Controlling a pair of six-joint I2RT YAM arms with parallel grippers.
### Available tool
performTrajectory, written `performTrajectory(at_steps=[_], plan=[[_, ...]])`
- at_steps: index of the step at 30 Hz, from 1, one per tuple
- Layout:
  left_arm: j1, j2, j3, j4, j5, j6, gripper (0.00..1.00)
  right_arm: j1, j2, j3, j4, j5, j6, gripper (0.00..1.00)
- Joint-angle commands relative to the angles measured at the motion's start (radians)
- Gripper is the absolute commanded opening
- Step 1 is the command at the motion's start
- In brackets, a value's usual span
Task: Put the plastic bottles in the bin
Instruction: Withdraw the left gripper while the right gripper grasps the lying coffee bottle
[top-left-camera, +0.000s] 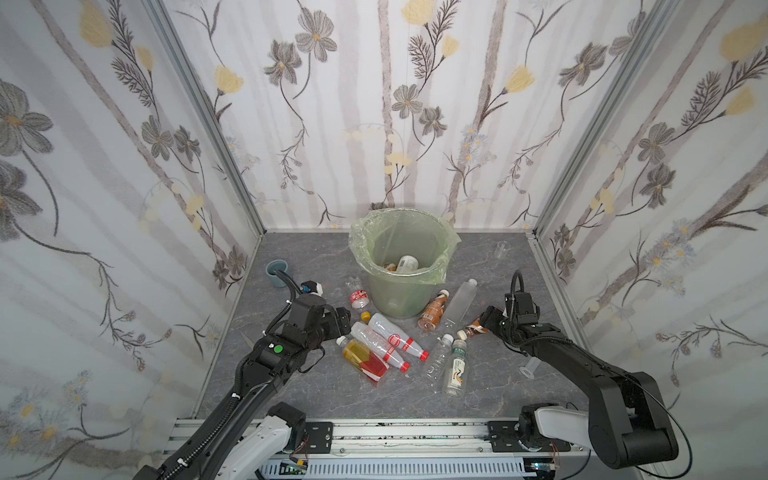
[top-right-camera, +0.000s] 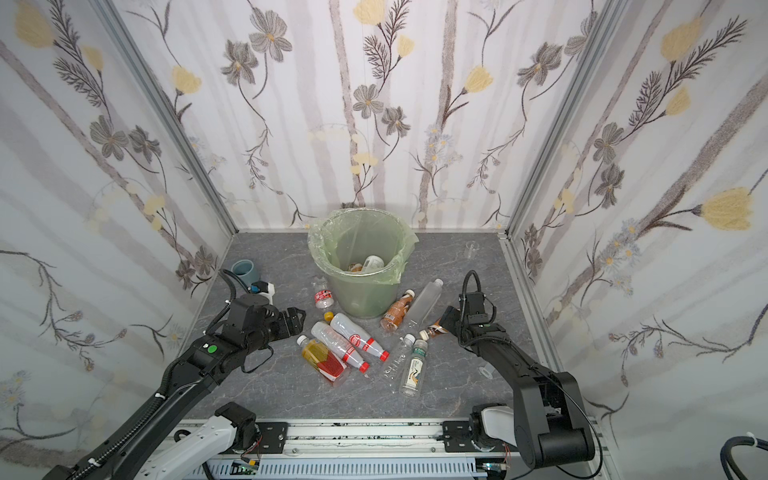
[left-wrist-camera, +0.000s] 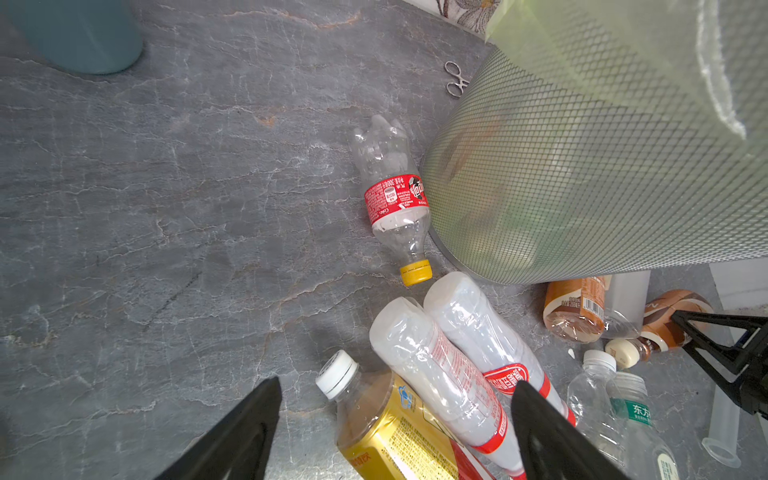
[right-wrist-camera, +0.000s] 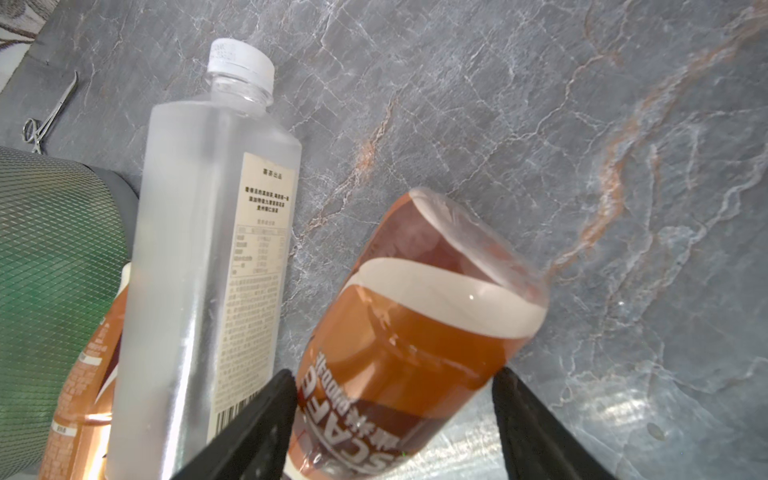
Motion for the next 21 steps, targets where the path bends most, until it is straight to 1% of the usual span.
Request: performTrajectory(at_steps=[1, 8, 15, 21], plan=[[0.004, 0.004, -0.001, 0.027, -0.005, 0.012, 0.89, -0.001, 0.024, 0.024, 0.035, 0.03, 0.013, 0.75], [0.01, 0.031, -0.007, 0.035, -0.003, 0.019, 0.89, 0.0, 0.078, 0.049, 0.024, 0.048, 0.007, 0.73], [0.019, 0.028, -0.034, 0.057, -0.003, 0.027, 0.89, 0.001, 0.121, 0.054, 0.034, 0.056, 0.009, 0.72], [0.027, 0.026, -0.059, 0.073, -0.001, 0.028, 0.89, 0.005, 0.153, 0.07, 0.03, 0.064, 0.004, 0.66]])
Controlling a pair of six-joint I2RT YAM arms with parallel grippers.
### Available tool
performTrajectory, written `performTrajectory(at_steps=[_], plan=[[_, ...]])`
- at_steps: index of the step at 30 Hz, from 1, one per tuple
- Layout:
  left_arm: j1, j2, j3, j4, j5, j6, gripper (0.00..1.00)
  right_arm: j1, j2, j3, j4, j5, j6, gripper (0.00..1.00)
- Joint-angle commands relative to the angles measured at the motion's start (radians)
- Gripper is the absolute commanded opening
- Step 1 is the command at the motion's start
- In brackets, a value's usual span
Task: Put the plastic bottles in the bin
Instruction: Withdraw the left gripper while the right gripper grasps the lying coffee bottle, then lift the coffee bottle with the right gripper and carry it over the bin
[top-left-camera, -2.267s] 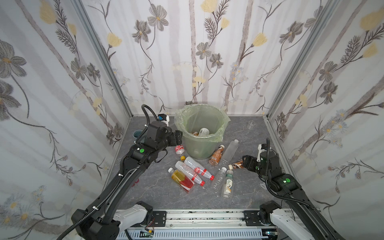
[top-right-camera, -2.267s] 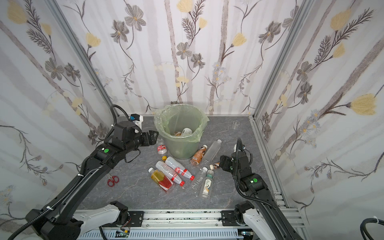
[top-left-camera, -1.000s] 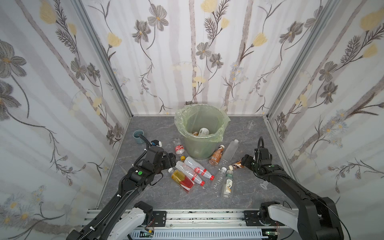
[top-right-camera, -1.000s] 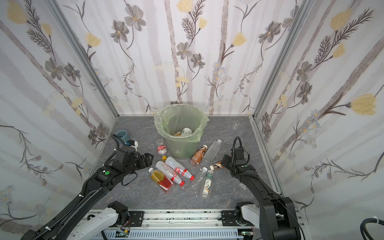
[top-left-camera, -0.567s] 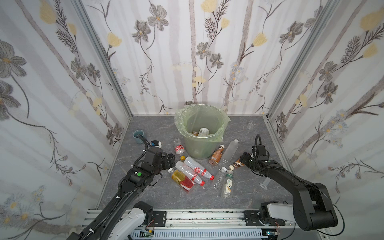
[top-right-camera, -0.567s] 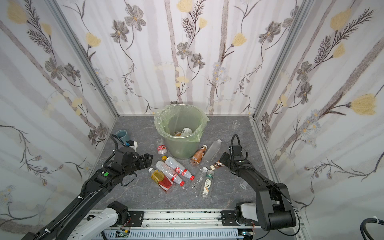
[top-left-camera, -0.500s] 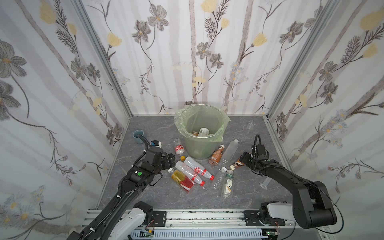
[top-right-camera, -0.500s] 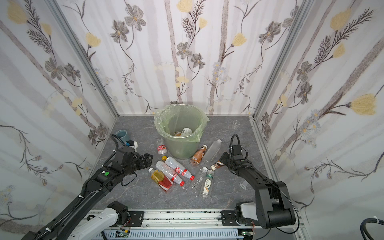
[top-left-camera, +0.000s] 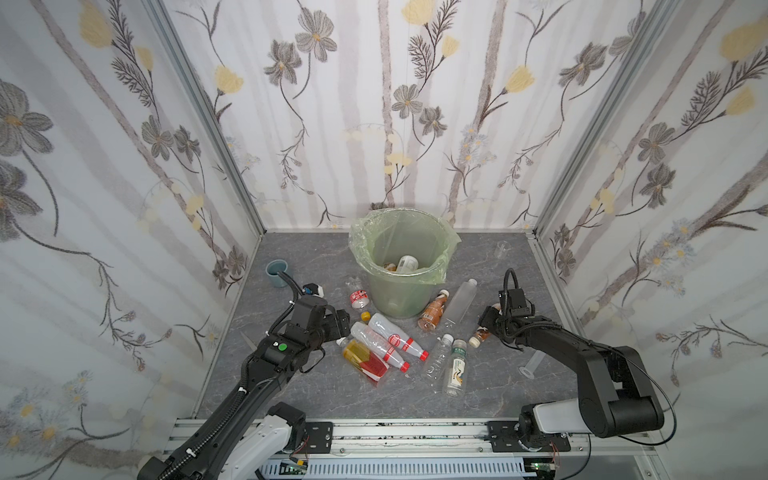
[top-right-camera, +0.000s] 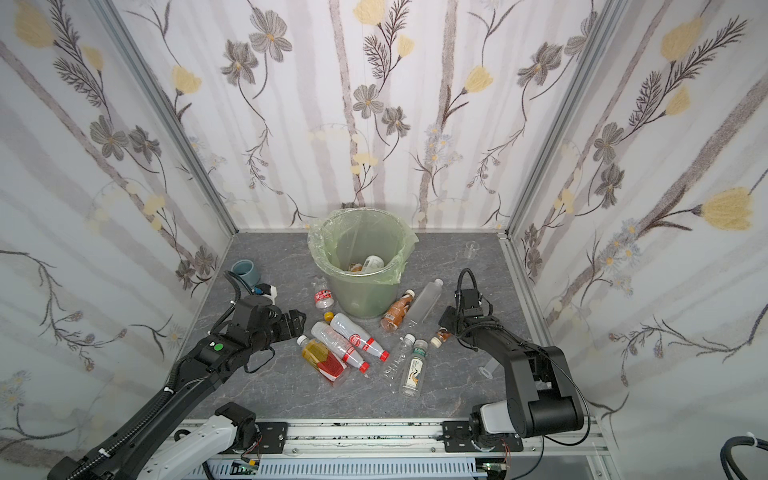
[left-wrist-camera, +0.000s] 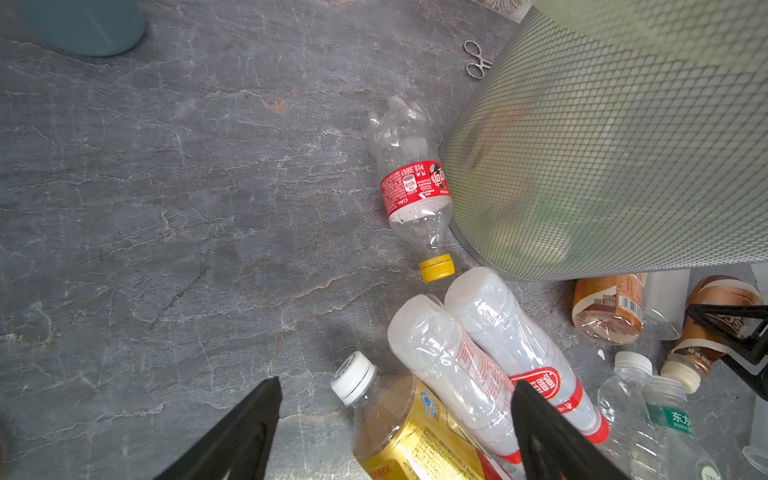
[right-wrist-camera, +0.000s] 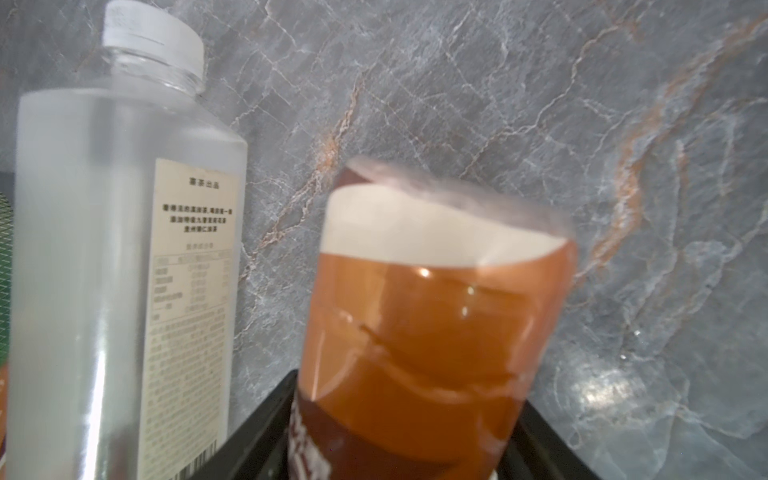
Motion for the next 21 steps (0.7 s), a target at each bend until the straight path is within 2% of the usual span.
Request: performTrajectory(at_steps=[1, 9, 16, 21], plan=[[0.005, -0.004, -0.011, 0.034, -0.003, 0.003, 0.89, 0.004, 0.015, 0.022, 0.024, 0.033, -0.002, 0.65], [0.015, -0.006, -0.031, 0.054, -0.004, -0.008, 0.92, 0.007, 0.013, 0.058, -0.013, 0.061, -0.048, 0.52], [0.027, -0.006, -0.041, 0.066, -0.01, -0.005, 0.93, 0.023, -0.068, 0.132, -0.116, 0.159, -0.118, 0.51], [0.031, -0.017, -0.046, 0.069, -0.017, -0.004, 0.93, 0.034, -0.171, 0.219, -0.189, 0.18, -0.198, 0.51]])
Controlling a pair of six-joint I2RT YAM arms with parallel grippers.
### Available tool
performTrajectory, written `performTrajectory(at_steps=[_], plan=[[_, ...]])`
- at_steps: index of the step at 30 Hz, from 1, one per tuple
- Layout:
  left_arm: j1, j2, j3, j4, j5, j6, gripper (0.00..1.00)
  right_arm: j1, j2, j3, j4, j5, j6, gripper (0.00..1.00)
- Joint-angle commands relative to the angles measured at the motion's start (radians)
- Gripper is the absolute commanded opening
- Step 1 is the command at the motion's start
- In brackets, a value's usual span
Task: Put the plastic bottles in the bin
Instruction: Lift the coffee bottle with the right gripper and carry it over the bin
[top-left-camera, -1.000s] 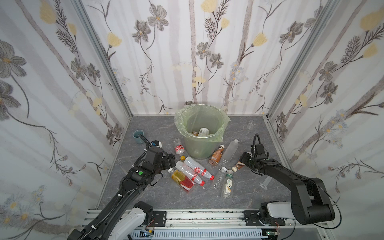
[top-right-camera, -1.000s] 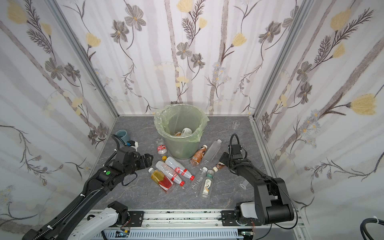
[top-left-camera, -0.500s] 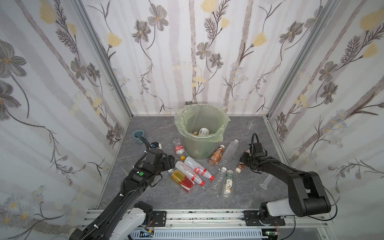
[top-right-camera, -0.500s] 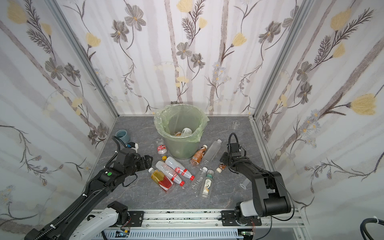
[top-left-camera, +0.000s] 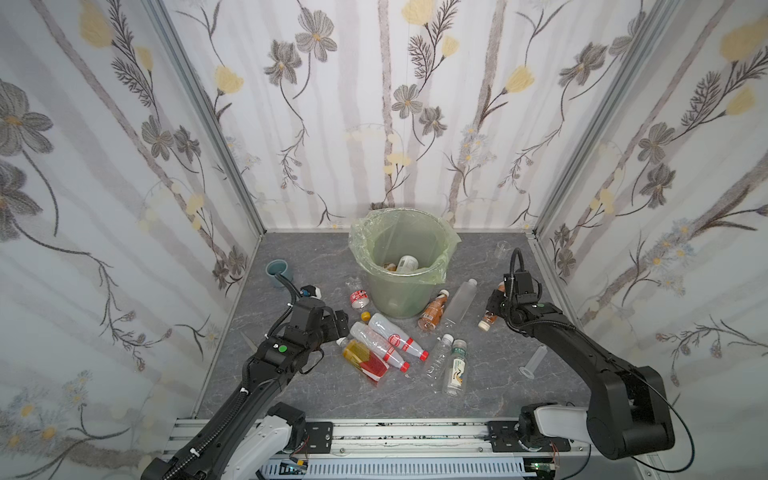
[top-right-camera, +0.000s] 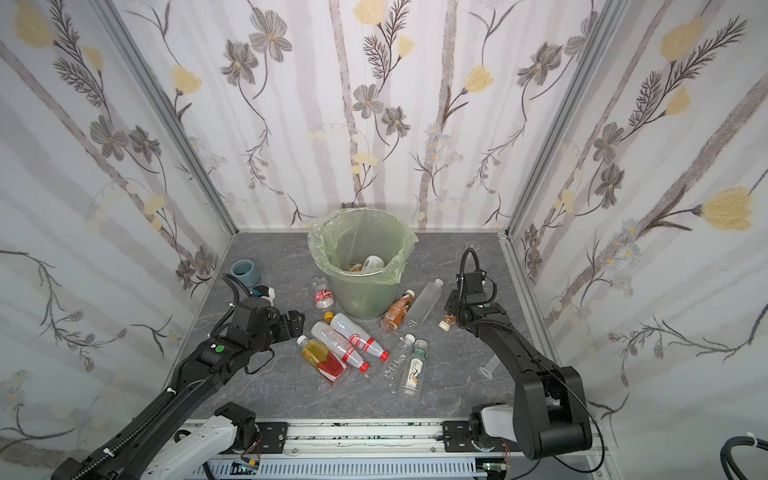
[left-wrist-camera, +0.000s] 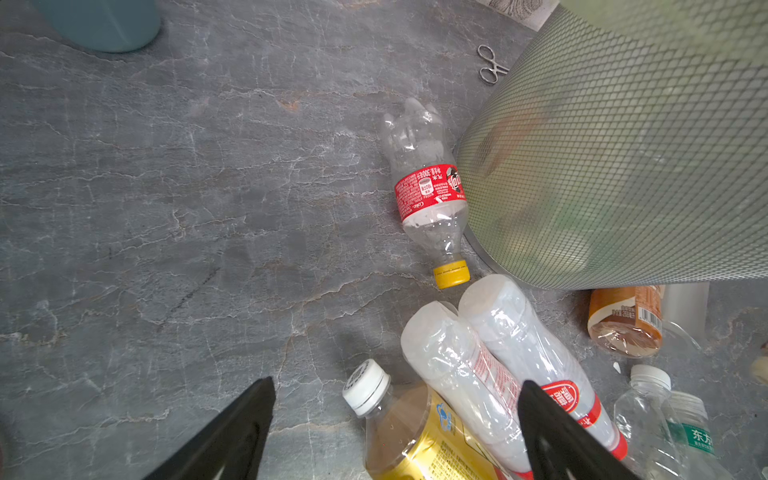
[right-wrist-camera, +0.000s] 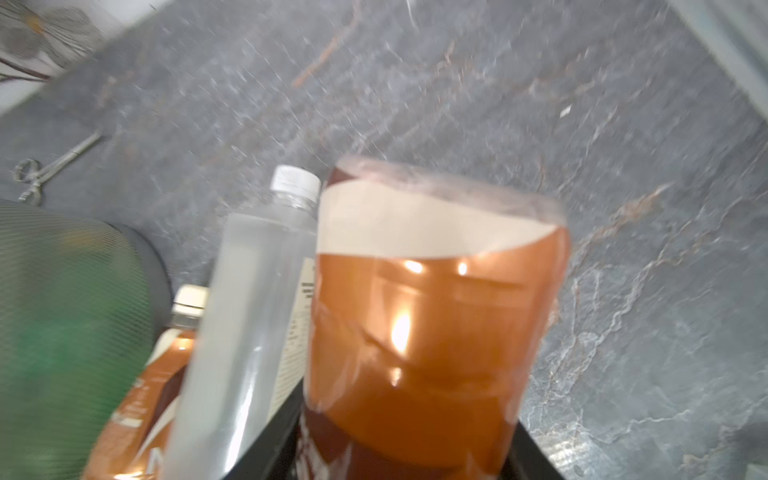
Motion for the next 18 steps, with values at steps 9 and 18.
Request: performTrajectory(at_steps=[9, 18], plan=[[0.003, -0.031, -0.012, 0.031, -0.026, -0.006, 0.93, 0.042, -0.14, 0.279, -0.177, -0.056, -0.141, 0.51], [0.003, -0.048, -0.018, 0.034, -0.028, -0.003, 0.93, 0.119, -0.117, 0.513, -0.187, -0.151, -0.165, 0.5]])
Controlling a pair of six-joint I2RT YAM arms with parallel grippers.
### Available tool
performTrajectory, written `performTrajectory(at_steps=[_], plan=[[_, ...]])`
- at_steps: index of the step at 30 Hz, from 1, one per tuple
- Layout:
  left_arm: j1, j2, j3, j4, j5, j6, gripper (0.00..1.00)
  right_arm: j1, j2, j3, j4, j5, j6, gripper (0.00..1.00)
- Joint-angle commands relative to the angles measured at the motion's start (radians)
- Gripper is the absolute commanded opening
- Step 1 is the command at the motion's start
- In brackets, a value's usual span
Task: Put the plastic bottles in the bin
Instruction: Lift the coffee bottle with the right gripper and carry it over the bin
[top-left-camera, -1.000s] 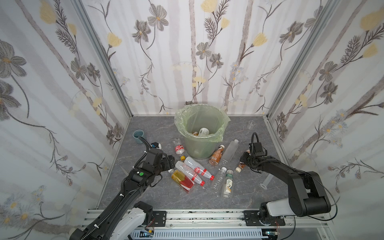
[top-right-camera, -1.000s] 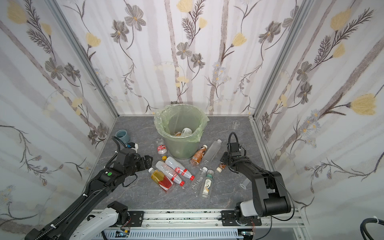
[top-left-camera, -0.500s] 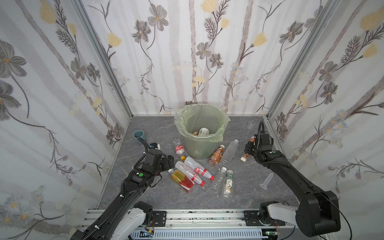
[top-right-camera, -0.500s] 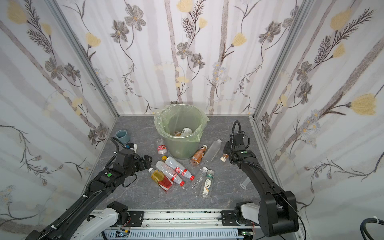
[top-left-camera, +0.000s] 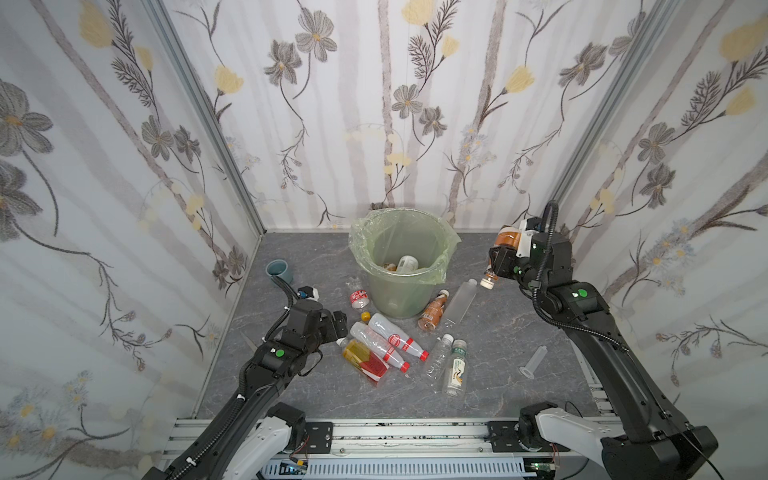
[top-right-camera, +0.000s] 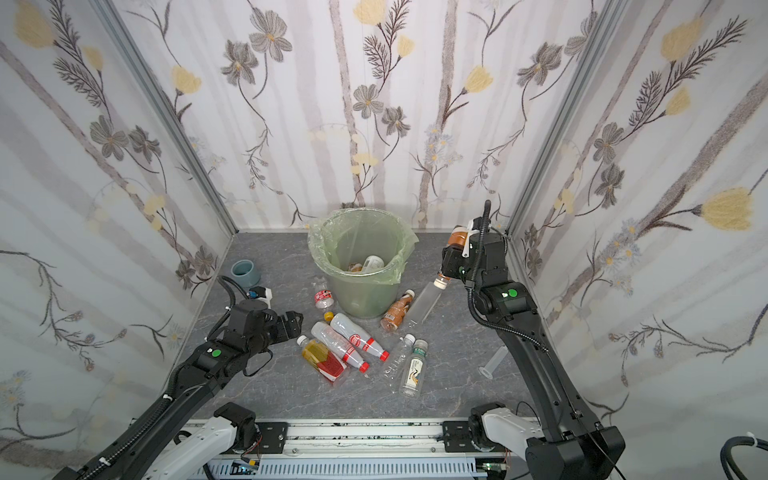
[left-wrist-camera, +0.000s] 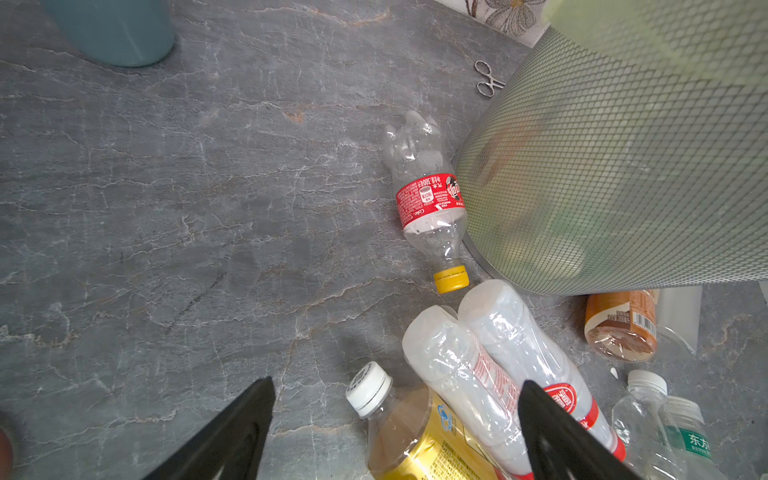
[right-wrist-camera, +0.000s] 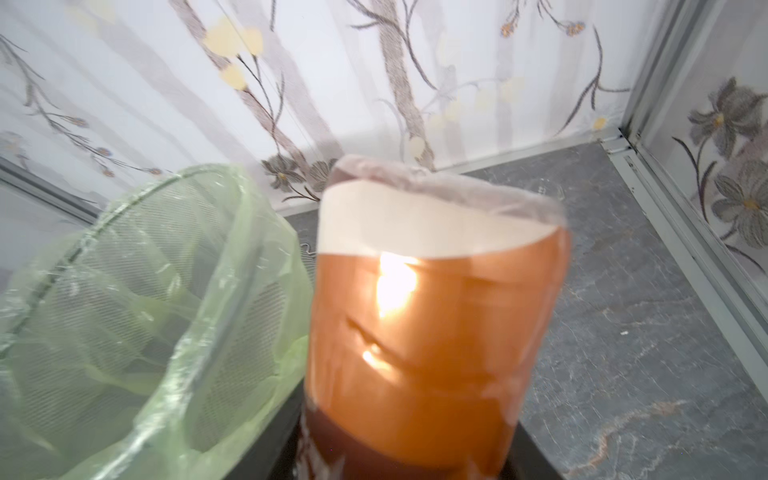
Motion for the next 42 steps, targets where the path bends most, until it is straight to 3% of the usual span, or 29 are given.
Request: performTrajectory(at_steps=[1, 19, 42], plan=[[0.001, -0.012, -0.005, 0.031, -0.02, -0.003, 0.93, 0.026, 0.025, 0.072, 0.005, -0.056, -0.02, 0.51], [0.001, -0.041, -0.012, 0.034, -0.043, -0.009, 0.94, 0.201, 0.315, 0.473, -0.003, -0.182, -0.033, 0.5], [0.001, -0.064, -0.01, 0.038, -0.04, -0.002, 0.94, 0.268, 0.488, 0.48, 0.017, -0.107, -0.038, 0.54]])
